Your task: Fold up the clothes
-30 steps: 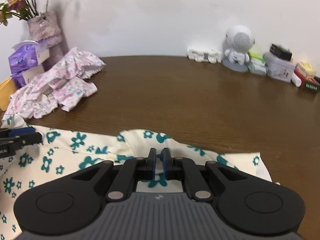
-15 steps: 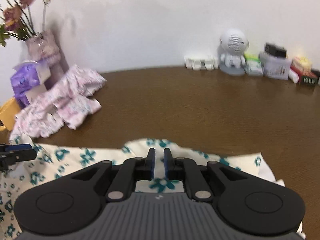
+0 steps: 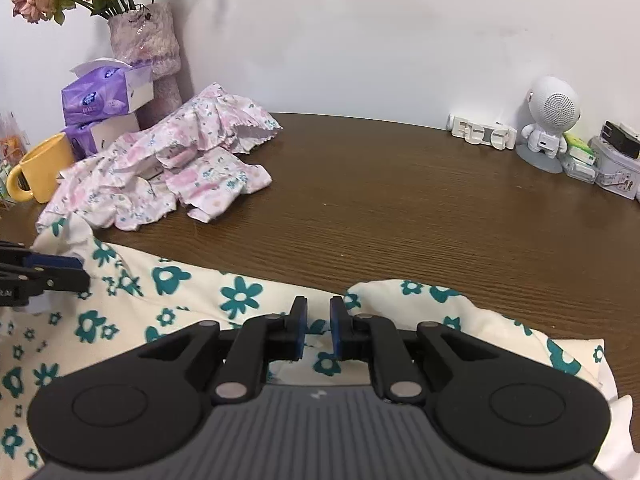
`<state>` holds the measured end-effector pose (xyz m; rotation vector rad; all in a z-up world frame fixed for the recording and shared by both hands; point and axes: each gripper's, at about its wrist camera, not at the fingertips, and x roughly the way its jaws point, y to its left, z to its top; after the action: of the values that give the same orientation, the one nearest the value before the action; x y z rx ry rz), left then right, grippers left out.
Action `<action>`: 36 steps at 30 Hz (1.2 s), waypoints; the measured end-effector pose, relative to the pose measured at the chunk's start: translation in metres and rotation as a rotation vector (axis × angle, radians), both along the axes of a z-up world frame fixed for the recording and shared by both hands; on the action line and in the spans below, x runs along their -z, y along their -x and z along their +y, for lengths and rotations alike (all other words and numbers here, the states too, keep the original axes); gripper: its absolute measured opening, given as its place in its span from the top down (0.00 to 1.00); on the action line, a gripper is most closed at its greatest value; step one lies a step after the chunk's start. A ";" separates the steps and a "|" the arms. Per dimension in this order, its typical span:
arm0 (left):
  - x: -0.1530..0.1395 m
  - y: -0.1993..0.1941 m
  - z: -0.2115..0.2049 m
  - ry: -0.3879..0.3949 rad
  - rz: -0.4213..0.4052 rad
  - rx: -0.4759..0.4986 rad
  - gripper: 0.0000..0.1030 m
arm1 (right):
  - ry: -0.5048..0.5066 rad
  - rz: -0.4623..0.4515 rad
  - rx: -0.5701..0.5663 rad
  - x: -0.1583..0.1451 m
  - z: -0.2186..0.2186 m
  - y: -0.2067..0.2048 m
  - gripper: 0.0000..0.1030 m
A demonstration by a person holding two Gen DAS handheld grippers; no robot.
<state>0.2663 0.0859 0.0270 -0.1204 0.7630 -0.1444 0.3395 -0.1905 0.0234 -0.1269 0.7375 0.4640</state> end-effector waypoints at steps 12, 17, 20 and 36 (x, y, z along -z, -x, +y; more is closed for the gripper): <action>0.001 -0.011 -0.004 0.043 0.000 0.023 0.96 | -0.008 -0.017 0.006 0.009 0.000 0.001 0.89; 0.001 -0.005 0.000 0.017 0.007 0.022 0.98 | -0.007 -0.026 0.006 0.010 0.001 0.001 0.89; 0.000 -0.001 -0.002 -0.011 0.006 0.028 0.98 | 0.001 -0.038 0.007 0.010 0.002 0.003 0.89; -0.012 0.008 0.012 0.041 0.000 -0.029 0.81 | 0.021 -0.088 0.007 0.014 0.006 0.010 0.88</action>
<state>0.2584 0.0979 0.0387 -0.1708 0.7582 -0.1327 0.3293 -0.1847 0.0098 -0.1636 0.6567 0.4414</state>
